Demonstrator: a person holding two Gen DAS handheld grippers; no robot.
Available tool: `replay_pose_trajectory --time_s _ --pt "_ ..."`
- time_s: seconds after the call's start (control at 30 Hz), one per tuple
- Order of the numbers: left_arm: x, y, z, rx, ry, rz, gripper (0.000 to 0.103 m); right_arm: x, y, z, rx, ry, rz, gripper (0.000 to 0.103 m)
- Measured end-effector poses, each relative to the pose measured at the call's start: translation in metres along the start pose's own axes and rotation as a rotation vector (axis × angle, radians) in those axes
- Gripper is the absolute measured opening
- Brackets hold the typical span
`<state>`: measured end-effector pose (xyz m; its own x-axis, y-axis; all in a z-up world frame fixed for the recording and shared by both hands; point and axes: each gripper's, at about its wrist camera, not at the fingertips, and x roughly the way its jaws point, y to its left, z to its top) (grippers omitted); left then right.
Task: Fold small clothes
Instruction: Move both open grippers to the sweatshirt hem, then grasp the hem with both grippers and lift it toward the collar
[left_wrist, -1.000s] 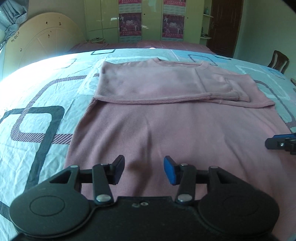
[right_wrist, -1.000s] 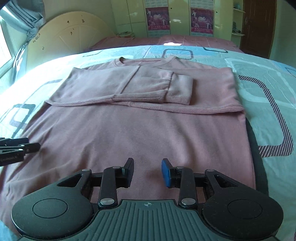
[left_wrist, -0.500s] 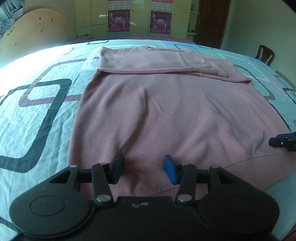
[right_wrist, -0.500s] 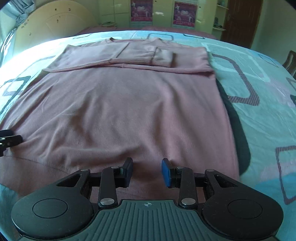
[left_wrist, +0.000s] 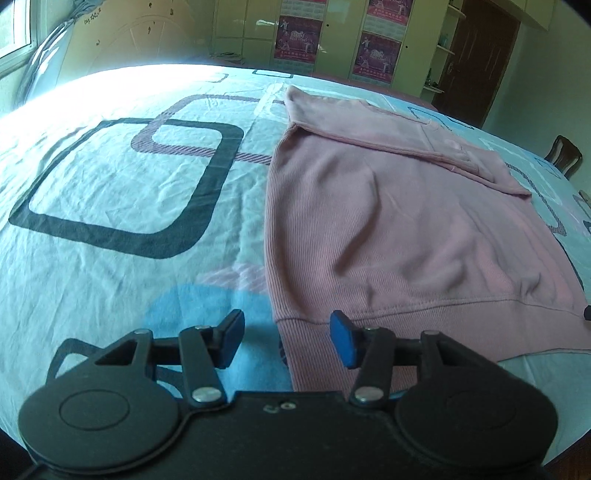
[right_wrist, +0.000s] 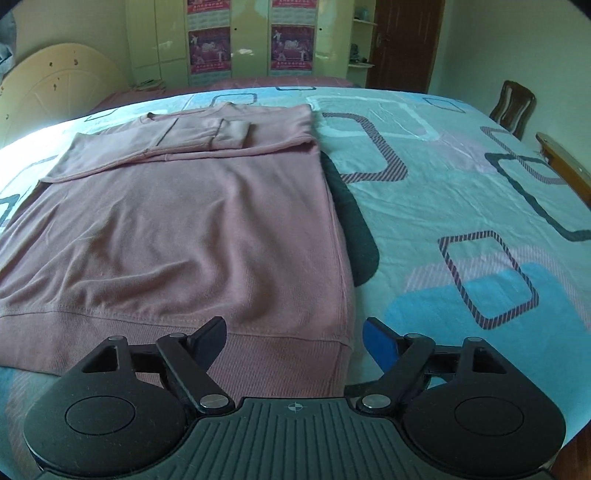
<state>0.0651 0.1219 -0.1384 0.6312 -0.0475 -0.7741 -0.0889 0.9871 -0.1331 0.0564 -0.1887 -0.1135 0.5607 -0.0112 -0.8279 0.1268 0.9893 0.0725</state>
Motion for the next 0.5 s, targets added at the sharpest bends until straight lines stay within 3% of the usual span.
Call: replay_pose_trajectory --time_s 0.13,0.23,0.33,0.37,0.43,0.5 --pt "0.008 -0.002 -0.009 -0.017 0.031 -0.039 0.048 0.003 -0.014 -0.009 0.053 0.018 -0.015 0.080" --pt "0.012 -0.006 -0.008 -0.008 0.047 -0.050 0.054 0.011 -0.022 -0.014 0.093 0.057 0.010 0.079" --pt "0.014 -0.009 -0.007 -0.007 0.060 -0.060 0.055 0.015 -0.024 -0.017 0.123 0.074 0.044 0.060" --pt "0.015 -0.011 -0.006 0.005 0.061 -0.062 0.052 0.015 -0.023 -0.015 0.123 0.076 0.053 0.046" --pt "0.016 -0.016 -0.005 0.022 0.063 -0.076 0.037 0.015 -0.021 -0.012 0.124 0.087 0.074 0.029" --pt "0.017 -0.019 -0.002 0.012 0.073 -0.105 0.012 0.015 -0.020 -0.008 0.118 0.100 0.089 0.018"
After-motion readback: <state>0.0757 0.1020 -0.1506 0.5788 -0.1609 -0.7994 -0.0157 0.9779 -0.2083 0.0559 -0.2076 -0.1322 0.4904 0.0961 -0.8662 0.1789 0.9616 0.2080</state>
